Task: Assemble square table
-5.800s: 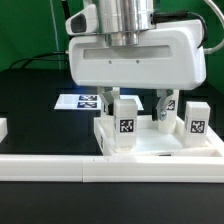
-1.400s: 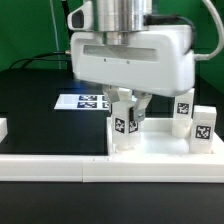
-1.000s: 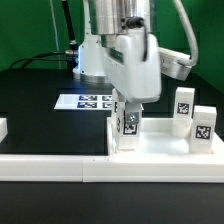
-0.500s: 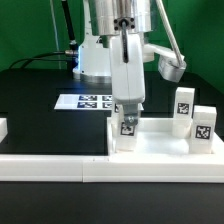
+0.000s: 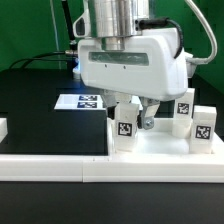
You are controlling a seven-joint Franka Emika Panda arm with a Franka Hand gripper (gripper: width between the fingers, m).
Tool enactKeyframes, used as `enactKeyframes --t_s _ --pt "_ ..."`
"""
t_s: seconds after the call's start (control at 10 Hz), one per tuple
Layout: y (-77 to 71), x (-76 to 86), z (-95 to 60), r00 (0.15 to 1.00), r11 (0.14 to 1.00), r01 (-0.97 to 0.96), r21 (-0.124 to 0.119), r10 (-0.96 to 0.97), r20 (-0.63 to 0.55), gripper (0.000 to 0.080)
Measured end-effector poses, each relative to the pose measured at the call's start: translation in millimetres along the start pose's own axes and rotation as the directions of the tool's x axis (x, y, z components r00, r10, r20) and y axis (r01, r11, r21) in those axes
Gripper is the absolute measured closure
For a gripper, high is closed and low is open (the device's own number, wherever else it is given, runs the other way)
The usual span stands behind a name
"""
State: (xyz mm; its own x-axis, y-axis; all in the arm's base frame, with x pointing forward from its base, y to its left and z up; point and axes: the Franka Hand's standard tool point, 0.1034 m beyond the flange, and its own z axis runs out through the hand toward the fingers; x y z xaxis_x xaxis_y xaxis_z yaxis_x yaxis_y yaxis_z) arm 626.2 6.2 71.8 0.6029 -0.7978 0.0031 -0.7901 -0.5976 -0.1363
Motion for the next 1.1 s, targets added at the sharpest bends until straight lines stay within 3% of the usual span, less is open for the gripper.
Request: enactKeyframes --t_s 0.2,0.4,0.5,0.7,0.8,0.9,1.1 --pt "-0.9 4.2 -1.8 0.942 0.942 0.335 -0.015 -0.335 -0.007 0.0151" --pt "-7.1 3.9 -2.7 0.794 0.794 0.607 -0.049 -0.608 -0.007 0.0151" --pt "-5.9 4.5 -2.4 0.803 0.802 0.595 -0.048 -0.596 -0.007 0.0151" --pt "-5.9 4.4 -2.4 0.822 0.821 0.569 -0.048 -0.570 -0.009 0.0415" --pt "-4.7 5.9 -2.7 0.838 0.838 0.544 -0.050 -0.545 -0.011 0.0415" --pt "-3.1 7.1 -2.4 0.890 0.890 0.454 -0.049 -0.455 -0.015 0.0507" --pt "-1.4 7.9 -2.5 0.948 0.947 0.317 -0.049 -0.318 -0.021 0.0507"
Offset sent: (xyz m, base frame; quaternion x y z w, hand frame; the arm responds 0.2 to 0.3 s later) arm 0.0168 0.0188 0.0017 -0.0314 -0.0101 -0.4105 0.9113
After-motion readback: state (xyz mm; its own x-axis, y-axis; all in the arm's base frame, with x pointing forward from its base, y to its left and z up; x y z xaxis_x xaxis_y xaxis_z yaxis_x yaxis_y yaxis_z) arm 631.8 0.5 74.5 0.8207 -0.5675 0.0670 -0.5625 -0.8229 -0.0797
